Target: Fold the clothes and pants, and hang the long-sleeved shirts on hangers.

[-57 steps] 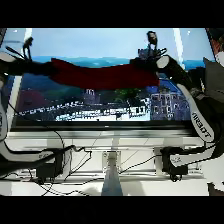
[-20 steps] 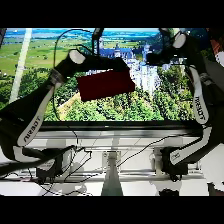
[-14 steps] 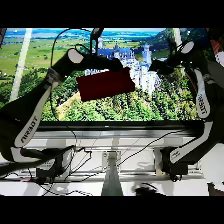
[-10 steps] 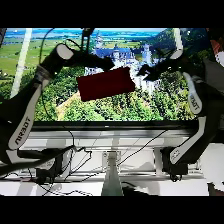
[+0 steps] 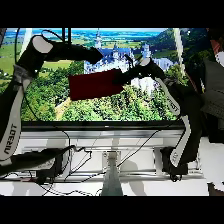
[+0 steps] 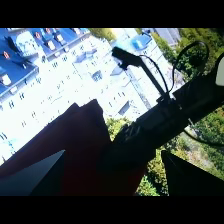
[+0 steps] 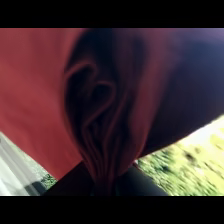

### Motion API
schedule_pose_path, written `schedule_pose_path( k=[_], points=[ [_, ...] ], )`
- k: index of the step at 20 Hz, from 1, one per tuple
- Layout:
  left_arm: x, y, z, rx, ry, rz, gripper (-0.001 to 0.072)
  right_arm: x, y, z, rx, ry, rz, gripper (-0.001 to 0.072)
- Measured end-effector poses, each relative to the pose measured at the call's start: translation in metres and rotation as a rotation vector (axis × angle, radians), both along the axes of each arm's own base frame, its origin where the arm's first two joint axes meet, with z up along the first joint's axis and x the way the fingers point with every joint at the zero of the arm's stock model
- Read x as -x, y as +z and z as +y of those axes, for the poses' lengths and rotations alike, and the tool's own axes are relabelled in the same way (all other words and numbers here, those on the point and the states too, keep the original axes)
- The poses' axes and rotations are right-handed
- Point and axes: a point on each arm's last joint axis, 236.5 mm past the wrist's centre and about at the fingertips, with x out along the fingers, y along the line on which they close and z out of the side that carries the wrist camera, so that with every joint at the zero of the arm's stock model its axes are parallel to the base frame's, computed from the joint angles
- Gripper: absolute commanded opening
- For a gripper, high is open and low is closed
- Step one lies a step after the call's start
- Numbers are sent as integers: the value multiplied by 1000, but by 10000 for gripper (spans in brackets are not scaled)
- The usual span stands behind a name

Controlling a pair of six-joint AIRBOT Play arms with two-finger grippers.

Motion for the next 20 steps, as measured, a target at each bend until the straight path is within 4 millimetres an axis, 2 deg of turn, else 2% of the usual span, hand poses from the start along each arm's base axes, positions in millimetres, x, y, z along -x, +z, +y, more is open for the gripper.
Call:
schedule_pose_path(
  k=[2, 3, 6, 9, 12, 14, 16, 19, 20],
  points=[
    [2, 15, 15, -48, 13, -55, 686, -8, 17, -4, 50, 48, -81, 15],
    [2, 25, 28, -85, 27, -95, 685, -16, 29, -13, 88, 51, -132, 15],
    [9, 62, 74, -206, 87, -218, 687, -44, 77, -59, 207, -16, -255, 15],
    [24, 105, 116, -278, 163, -327, 688, -64, 141, -128, 310, -159, -358, 14],
    [43, 140, 137, -302, 213, -408, 688, -63, 206, -215, 418, -337, -424, 15],
    [52, 155, 144, -308, 230, -444, 688, -47, 249, -285, 514, -482, -450, 15],
    [59, 164, 147, -312, 240, -466, 688, -16, 285, -358, 611, -655, -442, 15],
    [63, 170, 150, -315, 247, -481, 687, 54, 329, -457, 741, -925, -392, 15],
    [64, 171, 151, -316, 249, -484, 688, 80, 339, -483, 774, -1005, -369, 15]
  ],
)
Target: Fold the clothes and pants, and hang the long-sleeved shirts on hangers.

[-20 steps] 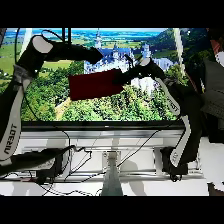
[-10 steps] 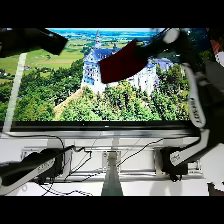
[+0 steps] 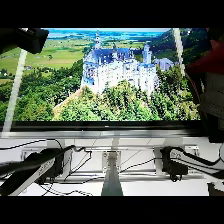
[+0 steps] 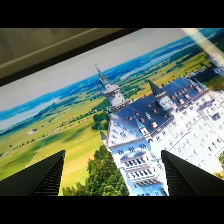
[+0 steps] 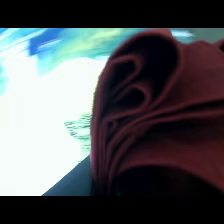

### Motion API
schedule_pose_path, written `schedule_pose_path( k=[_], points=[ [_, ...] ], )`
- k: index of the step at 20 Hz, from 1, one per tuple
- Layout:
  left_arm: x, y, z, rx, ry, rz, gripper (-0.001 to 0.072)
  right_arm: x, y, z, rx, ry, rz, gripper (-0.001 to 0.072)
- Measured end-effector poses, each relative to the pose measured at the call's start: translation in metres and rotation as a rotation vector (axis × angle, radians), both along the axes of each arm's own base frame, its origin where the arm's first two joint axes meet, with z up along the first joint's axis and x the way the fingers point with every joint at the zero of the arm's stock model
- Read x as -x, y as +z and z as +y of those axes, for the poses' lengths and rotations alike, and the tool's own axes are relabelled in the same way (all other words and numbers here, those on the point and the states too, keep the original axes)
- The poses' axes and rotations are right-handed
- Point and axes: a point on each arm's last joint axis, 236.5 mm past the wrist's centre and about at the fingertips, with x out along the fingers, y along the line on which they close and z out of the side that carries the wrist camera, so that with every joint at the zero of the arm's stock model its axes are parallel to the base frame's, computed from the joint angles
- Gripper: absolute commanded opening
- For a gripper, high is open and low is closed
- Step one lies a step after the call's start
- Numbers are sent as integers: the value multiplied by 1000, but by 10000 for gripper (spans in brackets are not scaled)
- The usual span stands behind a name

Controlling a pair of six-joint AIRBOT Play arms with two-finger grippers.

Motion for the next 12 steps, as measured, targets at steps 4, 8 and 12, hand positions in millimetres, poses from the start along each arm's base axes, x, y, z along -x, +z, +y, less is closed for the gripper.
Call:
schedule_pose_path(
  k=[4, 8, 12],
  points=[
    [1, 2, 1, -2, 1, -5, 688, 98, 10, -66, -20, -304, 62, 146],
    [2, 2, 1, -2, 1, -6, 688, 152, 3, -89, -85, -502, 109, 586],
    [2, 2, 1, -2, 1, -6, 688, 161, -1, -91, -107, -541, 120, 389]
  ],
)
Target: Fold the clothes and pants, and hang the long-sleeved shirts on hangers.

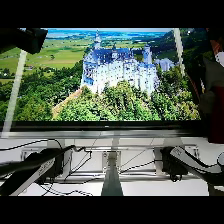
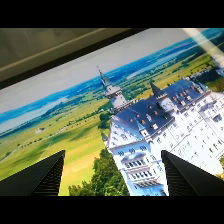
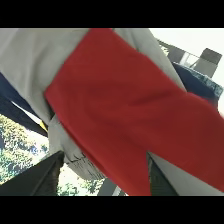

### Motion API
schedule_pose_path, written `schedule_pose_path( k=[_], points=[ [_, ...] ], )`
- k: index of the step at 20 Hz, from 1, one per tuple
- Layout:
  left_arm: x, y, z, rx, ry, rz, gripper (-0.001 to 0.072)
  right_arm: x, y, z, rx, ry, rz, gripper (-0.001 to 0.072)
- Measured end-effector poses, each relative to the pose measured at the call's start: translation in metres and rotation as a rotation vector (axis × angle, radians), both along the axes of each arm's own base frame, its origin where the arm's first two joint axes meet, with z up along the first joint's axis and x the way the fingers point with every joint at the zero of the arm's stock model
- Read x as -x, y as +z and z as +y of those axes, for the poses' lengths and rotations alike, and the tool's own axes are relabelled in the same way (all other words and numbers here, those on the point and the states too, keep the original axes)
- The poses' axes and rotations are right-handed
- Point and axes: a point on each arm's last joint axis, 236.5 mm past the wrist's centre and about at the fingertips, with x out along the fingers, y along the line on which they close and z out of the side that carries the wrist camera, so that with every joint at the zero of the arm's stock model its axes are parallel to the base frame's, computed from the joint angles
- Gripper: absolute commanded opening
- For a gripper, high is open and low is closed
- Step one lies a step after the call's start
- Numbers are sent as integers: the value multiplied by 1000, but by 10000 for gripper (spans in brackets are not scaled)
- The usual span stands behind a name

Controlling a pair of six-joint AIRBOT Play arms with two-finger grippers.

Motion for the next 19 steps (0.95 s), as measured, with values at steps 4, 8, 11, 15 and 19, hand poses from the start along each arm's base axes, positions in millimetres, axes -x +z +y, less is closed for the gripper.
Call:
schedule_pose_path(
  k=[4, 8, 11, 15, 19],
  points=[
    [0, 0, 0, 0, 0, 0, 688, -26, -7, 17, -10, 103, 21, 15],
    [0, 0, 0, 0, 0, 0, 687, -82, -9, 64, 14, 342, 14, 15],
    [0, 0, 0, 0, 0, -1, 688, -134, -3, 129, 62, 607, -26, 15],
    [0, 0, 0, 0, 0, 0, 687, -184, 13, 240, 191, 1036, -100, 15],
    [0, 0, 0, 0, 0, 0, 688, -203, 34, 331, 298, 1306, -219, 16]
  ],
)
